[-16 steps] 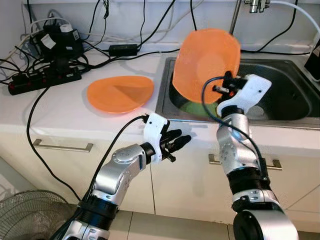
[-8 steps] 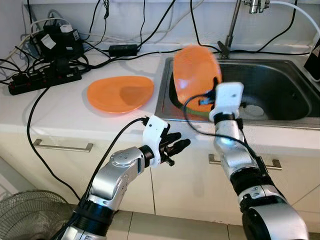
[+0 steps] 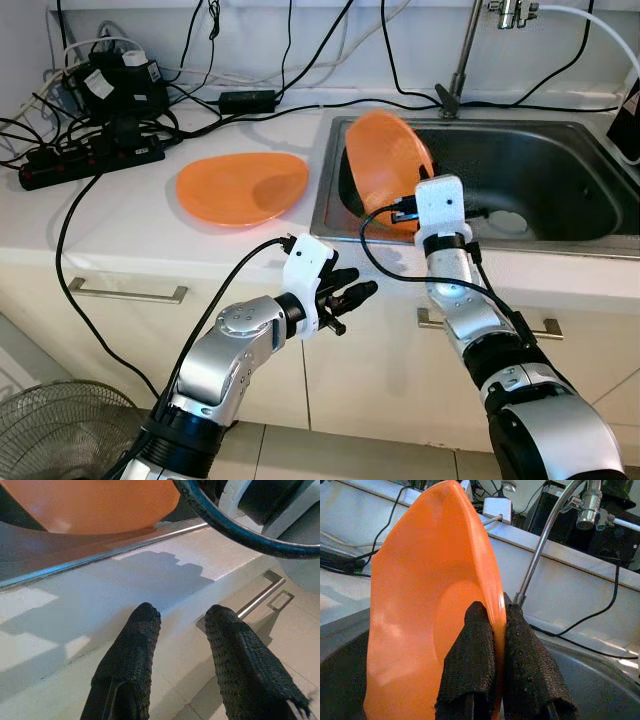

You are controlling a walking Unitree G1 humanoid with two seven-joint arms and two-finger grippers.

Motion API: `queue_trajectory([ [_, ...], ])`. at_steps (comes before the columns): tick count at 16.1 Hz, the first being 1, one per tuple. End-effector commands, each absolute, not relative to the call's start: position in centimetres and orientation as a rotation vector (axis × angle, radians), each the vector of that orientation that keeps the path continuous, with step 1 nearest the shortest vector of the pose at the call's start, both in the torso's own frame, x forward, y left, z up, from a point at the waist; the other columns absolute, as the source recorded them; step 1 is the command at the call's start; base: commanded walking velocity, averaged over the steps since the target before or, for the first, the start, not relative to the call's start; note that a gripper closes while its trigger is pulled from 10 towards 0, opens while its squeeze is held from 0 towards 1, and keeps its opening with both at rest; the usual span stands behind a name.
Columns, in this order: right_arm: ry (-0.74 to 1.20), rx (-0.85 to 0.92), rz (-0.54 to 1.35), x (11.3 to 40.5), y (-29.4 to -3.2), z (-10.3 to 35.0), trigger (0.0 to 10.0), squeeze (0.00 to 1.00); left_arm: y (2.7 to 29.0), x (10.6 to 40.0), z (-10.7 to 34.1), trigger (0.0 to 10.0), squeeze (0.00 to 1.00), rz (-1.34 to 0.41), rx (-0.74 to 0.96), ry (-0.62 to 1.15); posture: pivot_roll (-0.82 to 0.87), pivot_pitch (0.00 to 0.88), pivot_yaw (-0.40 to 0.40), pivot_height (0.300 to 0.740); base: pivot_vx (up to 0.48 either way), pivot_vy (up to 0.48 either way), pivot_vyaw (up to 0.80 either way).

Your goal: Kitchen organization

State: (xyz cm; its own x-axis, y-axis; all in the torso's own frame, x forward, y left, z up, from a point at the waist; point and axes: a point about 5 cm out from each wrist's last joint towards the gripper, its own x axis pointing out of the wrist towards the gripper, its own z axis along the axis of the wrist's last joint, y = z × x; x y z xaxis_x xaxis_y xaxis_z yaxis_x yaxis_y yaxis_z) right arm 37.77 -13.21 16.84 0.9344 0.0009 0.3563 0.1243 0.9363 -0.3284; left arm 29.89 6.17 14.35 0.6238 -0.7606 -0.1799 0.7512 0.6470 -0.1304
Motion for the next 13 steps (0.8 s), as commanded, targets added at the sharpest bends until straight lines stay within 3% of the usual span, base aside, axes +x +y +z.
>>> queue_trajectory([
  [1, -0.399, -0.360, -0.057, 38.0, -12.7, 17.7, 10.0, 0.00, 6.2, 29.8, 14.5, 10.0, 0.00, -0.865, -0.029, 0.226, 0.12, 0.000, 0.067, 0.740, 0.000, 0.000, 0.00],
  [4, -0.373, -0.403, -0.006, 38.1, -12.6, 17.1, 10.0, 0.00, 6.2, 29.7, 14.5, 10.0, 0.00, -0.862, -0.026, 0.227, 0.12, 0.007, 0.063, 0.740, 0.000, 0.000, 0.00],
  [13, -0.400, -0.524, 0.113, 39.9, -14.6, 21.4, 10.0, 0.00, 6.2, 29.9, 14.7, 10.0, 0.00, -0.848, -0.040, 0.220, 0.11, 0.024, 0.056, 0.740, 0.000, 0.000, 0.00],
])
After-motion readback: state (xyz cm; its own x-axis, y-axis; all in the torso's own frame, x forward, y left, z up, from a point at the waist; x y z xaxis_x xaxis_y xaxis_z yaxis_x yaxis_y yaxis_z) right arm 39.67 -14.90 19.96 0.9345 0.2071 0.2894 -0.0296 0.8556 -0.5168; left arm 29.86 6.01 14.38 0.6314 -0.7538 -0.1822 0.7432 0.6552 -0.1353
